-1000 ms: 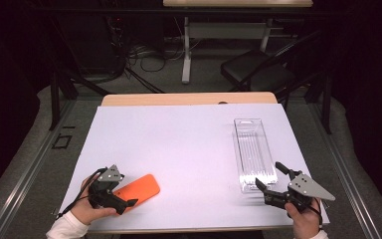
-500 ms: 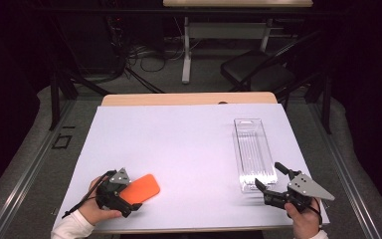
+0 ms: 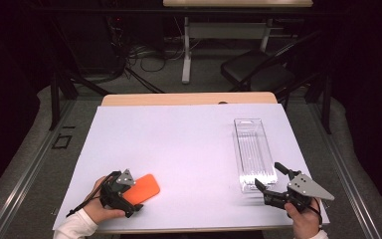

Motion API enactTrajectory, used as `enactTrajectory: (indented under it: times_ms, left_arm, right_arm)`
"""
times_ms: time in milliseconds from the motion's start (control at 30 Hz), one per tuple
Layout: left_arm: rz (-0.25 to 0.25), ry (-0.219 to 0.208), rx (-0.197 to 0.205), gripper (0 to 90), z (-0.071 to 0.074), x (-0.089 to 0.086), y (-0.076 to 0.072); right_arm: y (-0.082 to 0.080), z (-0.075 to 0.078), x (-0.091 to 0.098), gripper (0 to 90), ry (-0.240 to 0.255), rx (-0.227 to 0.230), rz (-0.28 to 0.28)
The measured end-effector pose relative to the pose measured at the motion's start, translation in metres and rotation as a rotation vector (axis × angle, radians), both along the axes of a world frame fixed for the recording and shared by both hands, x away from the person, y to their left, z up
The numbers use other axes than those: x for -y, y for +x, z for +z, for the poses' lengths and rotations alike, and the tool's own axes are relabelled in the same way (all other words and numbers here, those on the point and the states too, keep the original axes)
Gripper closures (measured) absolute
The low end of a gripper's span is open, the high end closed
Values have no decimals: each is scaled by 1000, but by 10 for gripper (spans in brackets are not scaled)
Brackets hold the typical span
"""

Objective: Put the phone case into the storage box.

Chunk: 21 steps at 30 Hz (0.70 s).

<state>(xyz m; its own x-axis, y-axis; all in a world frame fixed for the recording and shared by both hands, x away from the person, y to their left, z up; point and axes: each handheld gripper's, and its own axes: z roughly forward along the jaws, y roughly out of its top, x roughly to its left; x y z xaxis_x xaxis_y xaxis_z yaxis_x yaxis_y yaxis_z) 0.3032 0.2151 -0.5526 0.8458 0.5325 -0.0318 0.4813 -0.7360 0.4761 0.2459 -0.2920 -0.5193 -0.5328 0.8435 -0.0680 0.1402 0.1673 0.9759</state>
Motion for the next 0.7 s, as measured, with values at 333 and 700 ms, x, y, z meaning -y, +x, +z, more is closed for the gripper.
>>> enactTrajectory:
  times_ms: [333, 700]
  left_arm:
    - [7, -15, 1, 32, 0, -2, 0]
    - [15, -38, 18, 102, 1, -7, -2]
  right_arm:
    - [-1, 0, 0, 144, -3, -2, 0]
    - [0, 0, 0, 144, -1, 1, -1]
